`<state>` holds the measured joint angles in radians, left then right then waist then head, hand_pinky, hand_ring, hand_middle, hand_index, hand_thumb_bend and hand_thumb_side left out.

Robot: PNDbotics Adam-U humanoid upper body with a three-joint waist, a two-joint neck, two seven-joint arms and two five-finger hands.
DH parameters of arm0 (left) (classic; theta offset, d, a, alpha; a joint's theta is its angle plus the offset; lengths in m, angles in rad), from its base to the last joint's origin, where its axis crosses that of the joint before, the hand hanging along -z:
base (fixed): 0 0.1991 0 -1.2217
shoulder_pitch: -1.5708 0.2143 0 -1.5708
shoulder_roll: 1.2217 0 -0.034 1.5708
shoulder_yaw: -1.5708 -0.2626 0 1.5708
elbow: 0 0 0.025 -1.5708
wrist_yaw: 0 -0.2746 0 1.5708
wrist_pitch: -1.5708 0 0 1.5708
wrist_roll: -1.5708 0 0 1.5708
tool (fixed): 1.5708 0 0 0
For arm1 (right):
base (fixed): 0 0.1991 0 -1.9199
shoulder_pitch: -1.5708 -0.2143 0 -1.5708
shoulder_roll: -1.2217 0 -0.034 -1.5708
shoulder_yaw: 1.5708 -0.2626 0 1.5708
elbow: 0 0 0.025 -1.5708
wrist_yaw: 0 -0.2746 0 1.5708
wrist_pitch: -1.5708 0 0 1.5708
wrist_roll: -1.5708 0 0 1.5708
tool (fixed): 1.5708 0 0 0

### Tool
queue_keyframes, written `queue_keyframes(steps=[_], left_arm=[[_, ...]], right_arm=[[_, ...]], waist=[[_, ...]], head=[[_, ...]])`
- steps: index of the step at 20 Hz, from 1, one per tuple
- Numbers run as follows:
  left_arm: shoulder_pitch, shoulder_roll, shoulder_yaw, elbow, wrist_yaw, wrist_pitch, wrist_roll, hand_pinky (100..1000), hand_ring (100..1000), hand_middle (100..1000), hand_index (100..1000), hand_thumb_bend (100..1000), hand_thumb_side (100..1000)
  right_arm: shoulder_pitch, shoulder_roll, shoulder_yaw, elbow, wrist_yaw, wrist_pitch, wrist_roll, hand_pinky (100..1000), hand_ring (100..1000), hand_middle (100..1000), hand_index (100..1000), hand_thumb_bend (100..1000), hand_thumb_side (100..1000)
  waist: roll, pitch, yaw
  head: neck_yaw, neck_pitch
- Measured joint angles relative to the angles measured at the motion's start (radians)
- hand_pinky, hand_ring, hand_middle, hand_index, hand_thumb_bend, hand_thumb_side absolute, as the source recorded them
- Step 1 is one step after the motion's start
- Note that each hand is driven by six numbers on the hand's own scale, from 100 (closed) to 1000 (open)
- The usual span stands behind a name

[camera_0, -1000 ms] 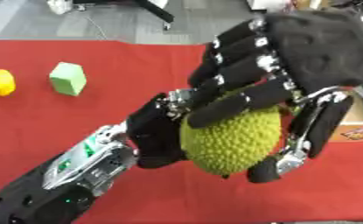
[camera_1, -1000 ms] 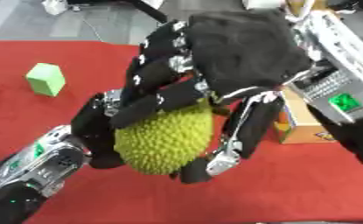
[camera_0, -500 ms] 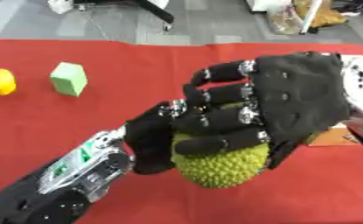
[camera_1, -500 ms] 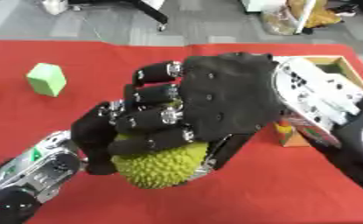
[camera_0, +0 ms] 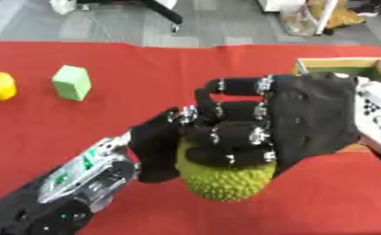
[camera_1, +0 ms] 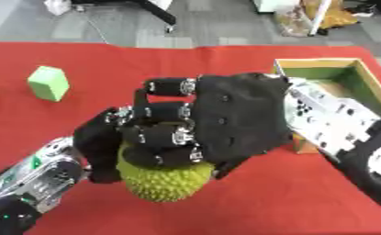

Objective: Pick up the objects with one hand, pass them to the other hand, and then place them into the box on the other side of the table.

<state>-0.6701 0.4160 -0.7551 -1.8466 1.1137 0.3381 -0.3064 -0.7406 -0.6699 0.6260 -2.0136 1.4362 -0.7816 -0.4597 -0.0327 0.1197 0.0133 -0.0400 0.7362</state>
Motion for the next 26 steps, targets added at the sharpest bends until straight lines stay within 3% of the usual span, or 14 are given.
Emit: queue_keyframes(steps=[1,6,13,26], left_arm=[[0.0,0.0,0.0,0.0,0.0,0.0,0.001,559,404,377,584,100,731],[0.0,0.001,0.0,0.007,-0.012,-0.002,-0.004,573,418,393,599,100,753],[0.001,-0.002,0.006,0.058,-0.09,-0.034,-0.034,633,495,486,690,100,850],[0.032,-0.018,0.156,0.202,-0.41,-0.227,-0.06,708,639,667,754,369,1000]], right_arm=[[0.002,0.0,0.003,-0.002,0.015,0.009,-0.009,600,551,528,580,100,436],[0.006,-0.005,0.015,-0.002,0.03,0.044,-0.044,575,529,508,504,100,300],[0.019,-0.008,0.034,0.01,0.006,0.07,-0.07,566,521,504,474,100,240],[0.029,-0.015,0.058,0.017,-0.112,0.041,-0.042,548,512,498,467,100,224]], waist=[[0.0,0.0,0.0],[0.0,0.0,-0.001],[0.0,0.0,-0.002],[0.0,0.0,-0.006]], head=[[0.0,0.0],[-0.001,0.0],[-0.001,0.0],[-0.009,0.0]])
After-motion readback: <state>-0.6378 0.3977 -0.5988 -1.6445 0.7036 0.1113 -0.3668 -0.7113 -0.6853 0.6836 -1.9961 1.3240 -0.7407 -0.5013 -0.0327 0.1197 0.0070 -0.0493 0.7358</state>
